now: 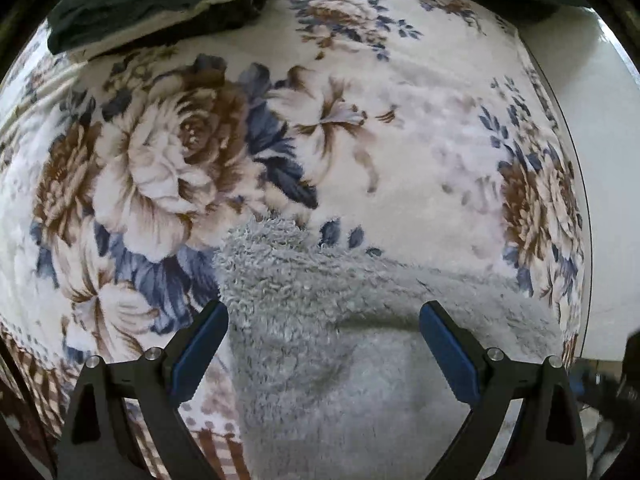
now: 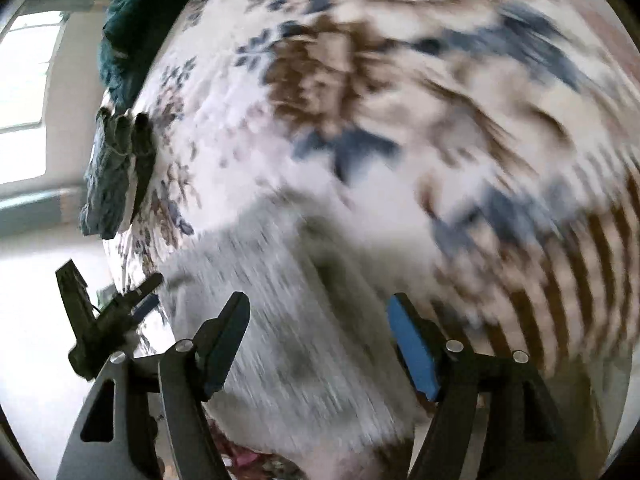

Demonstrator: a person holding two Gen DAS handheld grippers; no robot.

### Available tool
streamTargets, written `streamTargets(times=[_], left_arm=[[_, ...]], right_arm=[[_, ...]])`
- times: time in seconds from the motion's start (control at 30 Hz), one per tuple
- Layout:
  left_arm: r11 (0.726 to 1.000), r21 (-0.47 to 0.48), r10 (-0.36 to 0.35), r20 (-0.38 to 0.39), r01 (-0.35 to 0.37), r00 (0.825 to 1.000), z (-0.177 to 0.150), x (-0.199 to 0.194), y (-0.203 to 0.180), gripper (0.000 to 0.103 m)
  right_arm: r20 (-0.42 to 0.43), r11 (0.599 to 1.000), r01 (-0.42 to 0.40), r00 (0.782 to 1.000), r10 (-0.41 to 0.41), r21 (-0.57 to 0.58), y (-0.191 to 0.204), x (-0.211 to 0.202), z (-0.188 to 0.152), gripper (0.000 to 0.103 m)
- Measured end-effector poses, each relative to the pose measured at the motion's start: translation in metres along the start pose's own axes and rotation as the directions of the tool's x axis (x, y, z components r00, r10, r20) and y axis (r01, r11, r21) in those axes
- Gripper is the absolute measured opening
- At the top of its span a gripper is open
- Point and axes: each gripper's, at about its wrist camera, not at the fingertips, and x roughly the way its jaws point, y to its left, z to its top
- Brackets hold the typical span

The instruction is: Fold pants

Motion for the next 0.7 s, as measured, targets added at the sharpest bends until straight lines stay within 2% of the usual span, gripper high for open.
streamTargets(times=[0.07,0.1,0.13,0.17,0.2,0.3,0.33,0.4,0.43,0.53,0.57,0.63,0.7], left_arm=[[1.000,-0.021,0.005,-0.011,-0.005,1.000,0.002,0.009,0.003,0.098],[0.999,-0.036,0.007,-0.017,-0.007,1.000,0.003,0.013,0.008,0.098],[0.999,-0.046,0.008,-0.021,-0.009,1.000,0.002,0.016,0.012,0.098],[0.998,-0.055,0.010,-0.026,-0.011,1.000,0.001,0.018,0.015,0.098],[0.997,-0.070,0.009,-0.034,-0.011,0.999,0.001,0.022,0.020,0.098],[0.994,-0.113,0.002,-0.063,-0.009,0.998,-0.002,0.035,0.033,0.099],[0.990,-0.139,-0.020,-0.077,0.009,0.997,-0.004,0.040,0.038,0.099],[0.982,-0.186,-0.052,-0.086,0.035,0.995,-0.007,0.042,0.045,0.098],[0.978,-0.203,-0.071,-0.079,0.054,0.994,-0.009,0.039,0.048,0.098],[0.952,-0.265,-0.166,-0.022,0.154,0.986,-0.021,0.017,0.058,0.098],[0.940,-0.284,-0.195,0.007,0.189,0.981,-0.027,0.008,0.061,0.098],[0.920,-0.311,-0.239,0.039,0.239,0.970,-0.041,-0.003,0.065,0.099],[0.914,-0.324,-0.245,0.034,0.243,0.969,-0.052,-0.006,0.069,0.099]], right_arm=[[-0.065,0.997,-0.013,0.998,0.008,-0.082,0.022,0.030,0.021,0.074],[-0.093,0.992,0.001,0.996,-0.013,-0.128,0.029,0.041,0.024,0.070],[-0.103,0.984,0.035,0.993,-0.053,-0.173,0.039,0.054,0.031,0.061],[-0.069,0.965,0.122,0.988,-0.141,-0.234,0.046,0.061,0.032,0.048],[-0.042,0.947,0.164,0.982,-0.183,-0.276,0.051,0.067,0.035,0.048],[-0.021,0.938,0.240,0.967,-0.253,-0.252,0.042,0.083,0.049,0.048],[-0.031,0.943,0.237,0.968,-0.251,-0.235,0.040,0.087,0.054,0.049],[-0.066,0.953,0.219,0.969,-0.237,-0.212,0.041,0.092,0.061,0.064],[-0.085,0.959,0.204,0.971,-0.225,-0.198,0.042,0.088,0.062,0.069],[-0.092,0.981,0.103,0.989,-0.119,-0.163,0.040,0.053,0.054,0.078],[-0.075,0.983,0.083,0.992,-0.096,-0.163,0.039,0.039,0.047,0.088],[-0.079,0.987,0.072,0.993,-0.084,-0.142,0.030,0.021,0.030,0.089],[-0.111,0.993,0.056,0.992,-0.068,-0.107,0.017,0.012,0.008,0.089]])
